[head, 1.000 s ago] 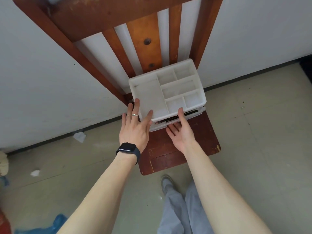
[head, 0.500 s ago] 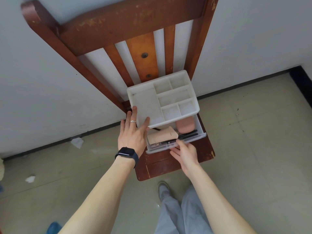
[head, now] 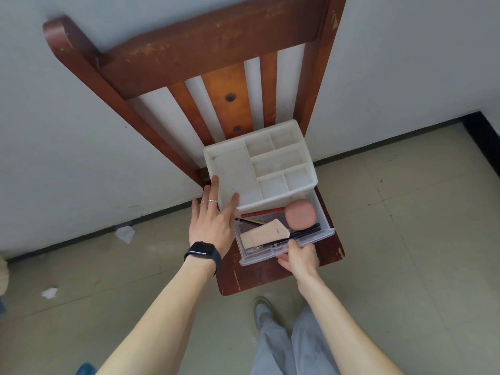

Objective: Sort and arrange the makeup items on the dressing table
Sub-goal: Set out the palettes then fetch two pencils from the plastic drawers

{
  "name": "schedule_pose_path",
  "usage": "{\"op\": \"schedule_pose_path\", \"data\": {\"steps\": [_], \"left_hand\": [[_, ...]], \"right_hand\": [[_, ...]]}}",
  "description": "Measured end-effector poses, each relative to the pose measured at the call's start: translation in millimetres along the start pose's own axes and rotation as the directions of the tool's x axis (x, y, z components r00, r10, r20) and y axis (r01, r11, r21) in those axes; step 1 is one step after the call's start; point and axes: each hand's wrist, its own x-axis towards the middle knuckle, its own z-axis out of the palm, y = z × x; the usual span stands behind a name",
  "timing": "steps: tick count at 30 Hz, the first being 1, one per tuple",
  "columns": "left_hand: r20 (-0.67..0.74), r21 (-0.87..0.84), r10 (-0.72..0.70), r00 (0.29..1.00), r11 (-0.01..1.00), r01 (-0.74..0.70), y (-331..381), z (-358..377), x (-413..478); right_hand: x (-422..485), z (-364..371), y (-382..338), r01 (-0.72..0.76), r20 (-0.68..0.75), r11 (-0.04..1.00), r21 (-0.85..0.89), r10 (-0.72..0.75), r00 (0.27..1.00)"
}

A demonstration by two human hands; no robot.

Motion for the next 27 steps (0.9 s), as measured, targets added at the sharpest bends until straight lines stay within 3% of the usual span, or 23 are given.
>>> {"op": "schedule_pose_path", "data": {"steps": [2,5,8,10,13,15,19,22,27], "left_hand": [[-0.001,-0.029,-0.02,1.0,0.999,0.02,4.8,-1.9,-2.5],[-0.104,-0.071,0.01,0.994,0.997,-0.017,16.4,-7.8,-14.1],[-0.253,-0.125,0.164,0.954,0.972,-0.2,34.4,-4.7,-34.6],[-0.225,-0.171,0.224,0.948,0.949,-0.265,50.4,3.1,-43.6],[-0.006,-0.2,0.188,0.982,0.962,-0.185,71.6,16.7,-43.7],[0.108,-0.144,0.127,0.986,0.983,-0.111,76.3,25.4,-35.9],[0.154,-0.045,0.032,0.987,0.999,-0.025,75.1,32.3,-23.1],[0.156,0.004,0.057,0.986,0.998,-0.058,71.6,36.8,-18.7],[0.145,-0.028,0.071,0.987,0.997,-0.067,66.2,37.7,-10.3]], "right_hand": [[-5.5,-4.8,-1.0,0.005,0.021,1.0,-0.03,-0.004,1.0],[-18.0,-21.9,-0.3,0.041,0.046,0.975,-0.216,-0.032,0.998],[-31.8,-44.2,0.4,0.244,0.04,0.814,-0.527,-0.263,0.964],[-37.3,-52.1,-9.1,0.408,0.037,0.652,-0.639,-0.504,0.863],[-35.1,-49.7,-35.4,0.582,0.14,0.419,-0.697,-0.717,0.683],[-26.4,-42.8,-55.6,0.585,0.314,0.194,-0.787,-0.691,0.652],[-8.1,-26.9,-79.7,0.45,0.479,-0.19,-0.873,-0.506,0.717],[-4.1,-20.1,-85.9,0.396,0.503,-0.312,-0.864,-0.49,0.712],[-1.1,-20.9,-91.4,0.377,0.539,-0.393,-0.839,-0.499,0.679]]}}
